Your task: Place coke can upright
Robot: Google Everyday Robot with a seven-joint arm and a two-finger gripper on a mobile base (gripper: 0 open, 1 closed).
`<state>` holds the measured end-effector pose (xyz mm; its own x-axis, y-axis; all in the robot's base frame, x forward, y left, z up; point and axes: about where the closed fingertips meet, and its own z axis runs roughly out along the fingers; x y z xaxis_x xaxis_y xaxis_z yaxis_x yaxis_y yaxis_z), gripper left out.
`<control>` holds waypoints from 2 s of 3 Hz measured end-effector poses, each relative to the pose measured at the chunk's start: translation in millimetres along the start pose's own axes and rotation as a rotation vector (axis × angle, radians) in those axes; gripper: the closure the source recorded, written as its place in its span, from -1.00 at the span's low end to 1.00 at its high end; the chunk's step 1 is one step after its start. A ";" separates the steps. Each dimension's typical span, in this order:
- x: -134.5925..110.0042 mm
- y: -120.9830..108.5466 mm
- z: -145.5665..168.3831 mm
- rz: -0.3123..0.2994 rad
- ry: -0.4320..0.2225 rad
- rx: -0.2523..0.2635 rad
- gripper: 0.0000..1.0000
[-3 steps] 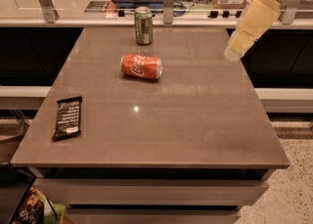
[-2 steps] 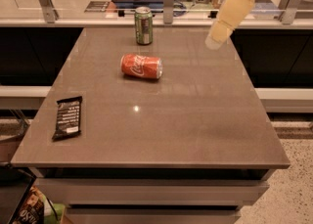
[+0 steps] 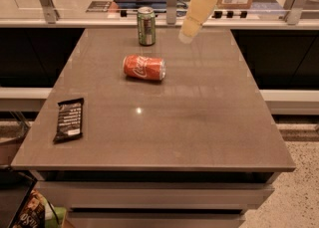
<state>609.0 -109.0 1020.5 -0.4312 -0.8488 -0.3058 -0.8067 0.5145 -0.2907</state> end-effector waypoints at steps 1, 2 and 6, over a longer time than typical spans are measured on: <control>-23.4 -2.9 23.0 -0.033 0.035 0.011 -1.00; -44.4 1.0 43.7 -0.089 0.033 -0.010 -1.00; -87.4 20.7 101.9 -0.183 -0.015 -0.171 -1.00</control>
Offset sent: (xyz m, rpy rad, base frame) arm 0.0407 0.0627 -0.0438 -0.0906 0.0799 0.1443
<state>671.2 -11.8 948.8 -0.2662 -0.9235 -0.2763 -0.9280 0.3231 -0.1856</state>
